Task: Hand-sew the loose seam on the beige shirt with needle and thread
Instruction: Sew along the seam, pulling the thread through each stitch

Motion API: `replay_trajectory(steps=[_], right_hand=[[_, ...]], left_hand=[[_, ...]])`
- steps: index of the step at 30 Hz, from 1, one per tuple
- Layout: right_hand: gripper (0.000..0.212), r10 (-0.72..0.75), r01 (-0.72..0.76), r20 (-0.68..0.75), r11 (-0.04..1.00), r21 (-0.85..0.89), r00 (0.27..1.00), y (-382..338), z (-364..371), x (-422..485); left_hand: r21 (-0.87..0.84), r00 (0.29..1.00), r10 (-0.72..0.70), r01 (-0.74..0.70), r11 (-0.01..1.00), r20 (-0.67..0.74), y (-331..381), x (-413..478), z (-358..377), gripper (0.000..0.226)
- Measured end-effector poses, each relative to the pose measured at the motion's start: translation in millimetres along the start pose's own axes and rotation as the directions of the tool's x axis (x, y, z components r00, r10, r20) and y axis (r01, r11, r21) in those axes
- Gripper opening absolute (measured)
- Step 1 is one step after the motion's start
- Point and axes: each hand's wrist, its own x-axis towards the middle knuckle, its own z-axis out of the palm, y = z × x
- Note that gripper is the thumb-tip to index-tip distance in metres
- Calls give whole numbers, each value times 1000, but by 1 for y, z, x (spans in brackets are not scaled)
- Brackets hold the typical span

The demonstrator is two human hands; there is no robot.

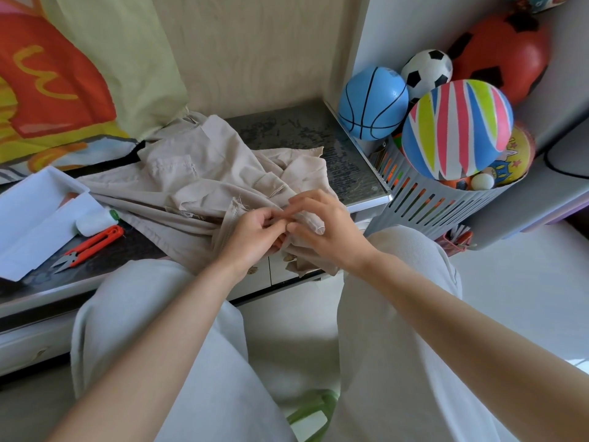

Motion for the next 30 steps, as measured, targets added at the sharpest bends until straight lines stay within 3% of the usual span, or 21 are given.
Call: replay_trajectory(steps=[6, 12, 20, 22, 24, 27, 30], right_hand=[[32, -44, 46, -65, 998, 37, 997, 2, 0, 3], [18, -46, 46, -33, 999, -25, 998, 3, -3, 4], [6, -162, 154, -101, 985, -85, 982, -1, 2, 4], [5, -138, 140, -105, 990, 5, 985, -8, 3, 2], [7, -24, 44, -102, 979, 197, 995, -20, 4, -1], [11, 153, -116, -33, 858, 501, 988, -33, 8, -6], [14, 296, -246, 4, 787, 566, 955, -28, 10, -12]], left_hand=[[-67, 999, 19, -16, 998, 49, -1, 1, -4, 16], [-85, 996, -6, 14, 996, 88, -2, 0, -5, 19], [-24, 996, -10, 12, 1000, 91, -3, 1, -5, 19], [25, 999, -2, 0, 1000, 52, -5, 4, -4, 21], [37, 1000, 23, -23, 999, 7, -8, 7, -4, 21], [27, 997, 57, -56, 998, -60, -9, 11, -6, 20], [96, 983, 107, -94, 991, -149, -7, 12, -8, 19]])
